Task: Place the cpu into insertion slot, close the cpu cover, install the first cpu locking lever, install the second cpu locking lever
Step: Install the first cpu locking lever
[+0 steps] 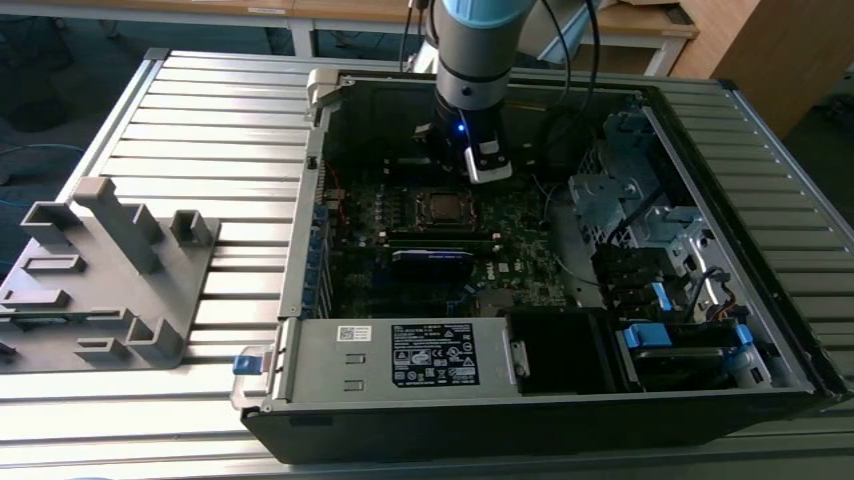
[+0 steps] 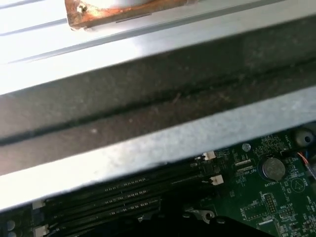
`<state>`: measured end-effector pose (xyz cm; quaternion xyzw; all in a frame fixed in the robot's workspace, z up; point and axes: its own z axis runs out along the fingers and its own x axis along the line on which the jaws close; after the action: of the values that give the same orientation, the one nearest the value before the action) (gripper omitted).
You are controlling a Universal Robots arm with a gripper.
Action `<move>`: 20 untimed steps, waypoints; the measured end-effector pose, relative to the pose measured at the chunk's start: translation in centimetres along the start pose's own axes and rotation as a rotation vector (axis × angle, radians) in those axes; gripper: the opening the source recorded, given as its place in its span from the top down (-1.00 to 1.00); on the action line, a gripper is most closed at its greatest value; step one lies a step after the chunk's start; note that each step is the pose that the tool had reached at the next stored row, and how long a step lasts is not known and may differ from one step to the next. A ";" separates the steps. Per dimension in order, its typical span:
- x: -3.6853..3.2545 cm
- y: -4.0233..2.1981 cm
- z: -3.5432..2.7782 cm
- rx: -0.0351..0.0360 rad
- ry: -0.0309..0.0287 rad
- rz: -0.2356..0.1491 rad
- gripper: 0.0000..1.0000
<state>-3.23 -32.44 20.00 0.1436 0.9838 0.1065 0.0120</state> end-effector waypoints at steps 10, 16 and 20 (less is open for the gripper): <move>0.13 -0.14 0.00 -0.0197 -0.0100 0.005 0.79; 0.10 -0.38 -0.04 -0.0195 -0.0098 0.004 0.79; 0.10 -0.39 -0.02 -0.0192 -0.0098 0.003 0.79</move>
<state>-3.44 -32.78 19.94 0.1455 0.9825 0.1153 0.0180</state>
